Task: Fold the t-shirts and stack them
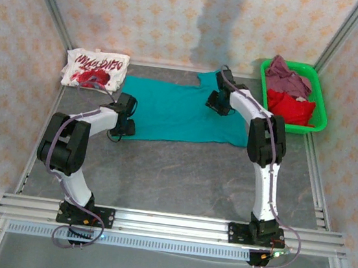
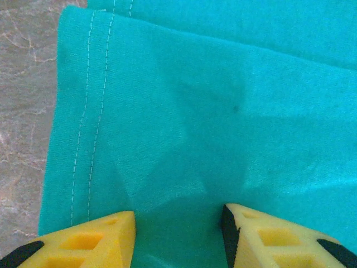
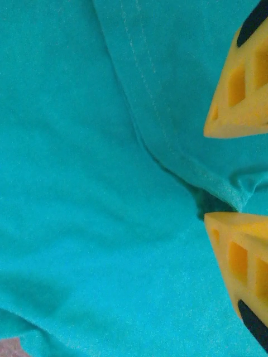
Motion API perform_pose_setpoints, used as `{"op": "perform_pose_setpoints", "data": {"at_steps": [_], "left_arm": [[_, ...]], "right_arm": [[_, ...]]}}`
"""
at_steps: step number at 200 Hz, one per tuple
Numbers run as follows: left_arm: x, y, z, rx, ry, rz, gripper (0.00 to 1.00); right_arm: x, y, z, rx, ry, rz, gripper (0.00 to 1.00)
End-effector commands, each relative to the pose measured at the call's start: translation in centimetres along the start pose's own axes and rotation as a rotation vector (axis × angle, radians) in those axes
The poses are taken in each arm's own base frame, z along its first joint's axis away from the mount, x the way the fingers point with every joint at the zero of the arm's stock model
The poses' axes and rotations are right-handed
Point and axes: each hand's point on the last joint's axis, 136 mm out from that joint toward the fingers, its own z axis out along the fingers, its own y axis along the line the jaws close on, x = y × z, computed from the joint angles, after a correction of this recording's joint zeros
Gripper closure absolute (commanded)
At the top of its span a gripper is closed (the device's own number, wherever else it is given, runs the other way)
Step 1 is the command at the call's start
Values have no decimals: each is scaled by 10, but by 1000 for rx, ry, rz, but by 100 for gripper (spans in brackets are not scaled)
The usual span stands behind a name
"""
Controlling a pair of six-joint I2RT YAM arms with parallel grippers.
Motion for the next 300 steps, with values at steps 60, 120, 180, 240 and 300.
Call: {"op": "perform_pose_setpoints", "data": {"at_steps": [60, 120, 180, 240, 300], "left_arm": [[-25, 17, -25, -5, -71, -84, 50], [-34, -12, -16, 68, -41, -53, 50], [-15, 8, 5, 7, 42, -69, 51], [15, 10, -2, 41, 81, -57, 51], [97, 11, -16, 83, 171, -97, 51]], "right_arm": [[50, -53, -83, -162, -74, 48, 52], [62, -81, -51, -117, -49, 88, 71], [68, -135, -27, -31, -28, 230, 74], [123, -162, -36, -48, 58, 292, 76], [178, -199, -81, 22, 40, 335, 77]]}}
